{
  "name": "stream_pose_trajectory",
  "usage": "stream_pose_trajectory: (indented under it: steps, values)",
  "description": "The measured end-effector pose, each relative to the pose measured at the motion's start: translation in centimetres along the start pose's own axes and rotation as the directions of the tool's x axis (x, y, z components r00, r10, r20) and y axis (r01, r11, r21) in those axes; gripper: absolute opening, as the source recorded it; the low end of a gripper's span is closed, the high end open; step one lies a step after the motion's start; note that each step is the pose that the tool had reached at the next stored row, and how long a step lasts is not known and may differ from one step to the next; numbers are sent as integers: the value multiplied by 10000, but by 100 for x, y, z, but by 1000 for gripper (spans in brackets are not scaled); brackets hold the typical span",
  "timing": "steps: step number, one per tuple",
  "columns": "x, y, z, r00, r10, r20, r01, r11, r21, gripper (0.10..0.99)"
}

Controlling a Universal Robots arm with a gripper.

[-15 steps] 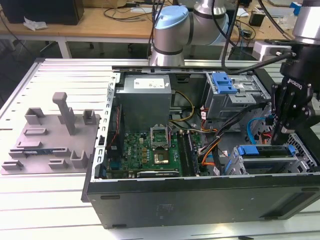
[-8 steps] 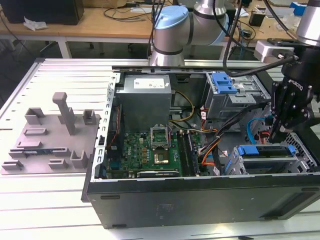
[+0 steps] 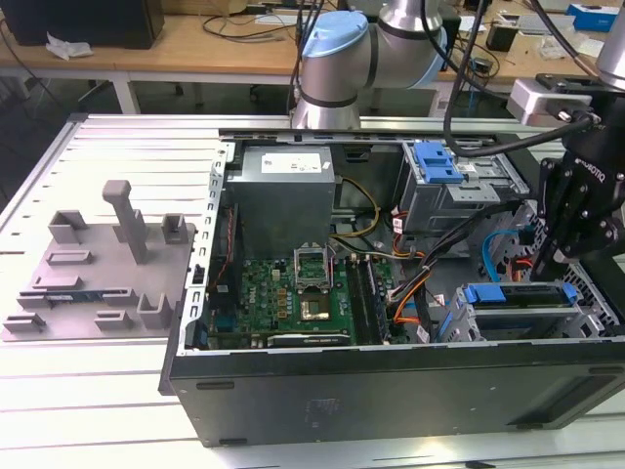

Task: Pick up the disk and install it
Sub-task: 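Insert the first disk wire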

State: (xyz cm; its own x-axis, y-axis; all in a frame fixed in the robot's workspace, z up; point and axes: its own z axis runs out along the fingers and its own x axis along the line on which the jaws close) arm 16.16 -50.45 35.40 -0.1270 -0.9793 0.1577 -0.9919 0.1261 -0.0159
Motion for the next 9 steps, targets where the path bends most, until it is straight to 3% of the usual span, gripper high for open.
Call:
stream_pose_trajectory:
  steps: [6,7,9]
  values:
    - [10,-2,1,10000,1,57,-1,10000,-7,165]
    - [14,-4,3,10000,2,94,-2,10000,-13,165]
    - [40,-17,6,9994,1,335,1,10000,-43,165]
